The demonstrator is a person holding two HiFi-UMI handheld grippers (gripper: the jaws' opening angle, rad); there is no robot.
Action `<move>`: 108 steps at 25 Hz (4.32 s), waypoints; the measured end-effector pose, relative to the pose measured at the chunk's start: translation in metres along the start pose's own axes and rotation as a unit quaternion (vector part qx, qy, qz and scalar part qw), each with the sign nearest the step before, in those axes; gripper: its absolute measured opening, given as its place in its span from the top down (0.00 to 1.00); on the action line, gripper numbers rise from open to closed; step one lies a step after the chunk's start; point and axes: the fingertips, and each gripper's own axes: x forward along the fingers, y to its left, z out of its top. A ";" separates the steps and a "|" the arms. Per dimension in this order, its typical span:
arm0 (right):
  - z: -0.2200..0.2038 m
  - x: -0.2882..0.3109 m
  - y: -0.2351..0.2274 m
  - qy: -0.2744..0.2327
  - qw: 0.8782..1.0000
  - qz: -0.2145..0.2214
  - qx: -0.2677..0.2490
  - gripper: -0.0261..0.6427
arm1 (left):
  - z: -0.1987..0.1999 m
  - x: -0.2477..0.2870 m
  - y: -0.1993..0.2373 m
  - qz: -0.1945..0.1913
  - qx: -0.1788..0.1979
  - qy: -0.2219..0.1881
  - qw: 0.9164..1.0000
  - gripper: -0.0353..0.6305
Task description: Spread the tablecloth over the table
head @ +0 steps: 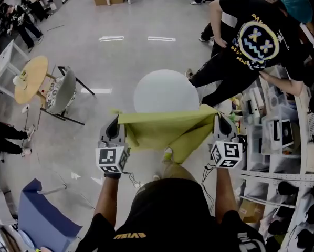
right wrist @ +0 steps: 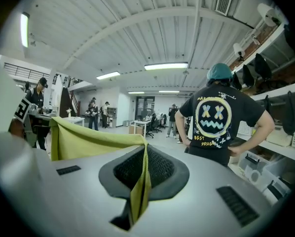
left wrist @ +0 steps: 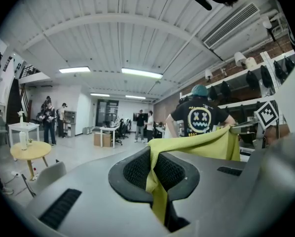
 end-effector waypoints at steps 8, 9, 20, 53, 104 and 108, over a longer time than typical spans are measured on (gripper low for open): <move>-0.001 0.079 -0.070 0.003 1.000 -0.005 0.027 0.95 | 0.017 0.108 -0.016 0.000 0.007 0.009 1.000 0.91; 0.001 0.090 -0.078 0.001 1.000 -0.005 0.031 0.95 | 0.020 0.121 -0.017 0.002 0.008 0.009 1.000 0.91; 0.028 0.187 -0.138 -0.026 0.998 -0.007 -0.057 0.95 | 0.058 0.239 -0.012 0.048 0.029 -0.005 0.998 0.91; 0.048 0.374 -0.107 0.002 0.994 -0.100 -0.051 0.95 | 0.040 0.426 0.123 -0.064 0.006 -0.012 0.998 0.91; -0.209 0.623 -0.127 0.189 0.981 0.003 -0.037 0.95 | -0.242 0.626 0.169 -0.023 0.019 0.213 0.977 0.91; -0.229 0.637 -0.124 0.202 0.979 0.013 -0.032 0.95 | -0.261 0.631 0.174 -0.023 -0.008 0.218 0.976 0.83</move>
